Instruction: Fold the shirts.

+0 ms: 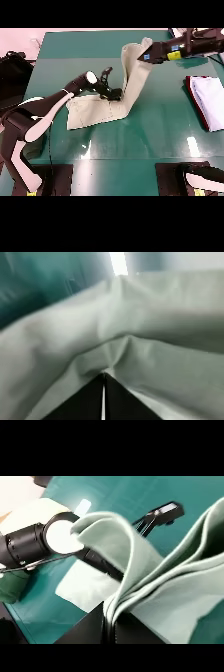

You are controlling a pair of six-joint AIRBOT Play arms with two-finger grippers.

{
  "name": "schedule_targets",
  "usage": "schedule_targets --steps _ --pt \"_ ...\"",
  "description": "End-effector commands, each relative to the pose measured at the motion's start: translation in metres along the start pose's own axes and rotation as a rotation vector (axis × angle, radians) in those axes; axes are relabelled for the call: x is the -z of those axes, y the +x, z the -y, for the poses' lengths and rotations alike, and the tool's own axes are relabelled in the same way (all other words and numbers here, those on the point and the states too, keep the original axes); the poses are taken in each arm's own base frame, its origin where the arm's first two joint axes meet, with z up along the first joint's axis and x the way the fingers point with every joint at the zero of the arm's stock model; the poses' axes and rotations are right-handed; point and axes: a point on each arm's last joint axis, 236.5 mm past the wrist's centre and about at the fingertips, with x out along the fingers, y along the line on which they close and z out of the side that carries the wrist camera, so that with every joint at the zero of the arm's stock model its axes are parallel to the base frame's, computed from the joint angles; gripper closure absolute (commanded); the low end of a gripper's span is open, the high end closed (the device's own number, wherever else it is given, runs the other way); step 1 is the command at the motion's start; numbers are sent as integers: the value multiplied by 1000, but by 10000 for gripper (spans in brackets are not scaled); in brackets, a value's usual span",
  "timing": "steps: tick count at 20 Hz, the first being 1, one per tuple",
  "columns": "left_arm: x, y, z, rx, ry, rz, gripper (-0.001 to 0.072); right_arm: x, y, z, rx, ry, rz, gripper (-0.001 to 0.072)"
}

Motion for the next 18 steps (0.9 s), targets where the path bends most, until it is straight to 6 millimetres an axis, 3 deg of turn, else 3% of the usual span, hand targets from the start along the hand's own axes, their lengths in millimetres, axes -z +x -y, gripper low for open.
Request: schedule_targets --steps 1,2,4,6,7,8,9,11,13,16,18 --pt "-33 -74 -17 -56 46 47 679 -4 31 -38 -61 -22 27 700" --pt "-51 -114 -27 -97 61 108 679 -2 46 -49 -82 -24 20 700" --pt "-81 -212 -49 -195 80 267 679 6 85 -77 -130 -45 15 699" --pt "-97 -305 -62 -289 84 441 679 15 135 -111 -181 -54 43 698" --pt "-99 -344 -65 -322 82 519 679 22 161 -131 -227 -40 59 642" --pt "-98 -377 -66 -346 76 586 678 32 184 -147 -272 -26 57 443" --pt "-96 -401 -66 -361 71 631 678 48 202 -161 -316 -21 27 388" --pt "-90 -429 -67 -383 63 680 678 72 215 -162 -323 -69 -72 388" --pt "-84 -432 -64 -395 89 668 678 75 206 -130 -250 -122 -119 389" --pt "-81 -418 -54 -376 108 631 679 79 172 -44 -82 -90 -151 389" --pt "-82 -407 -43 -362 145 618 679 98 142 29 41 11 -204 388"
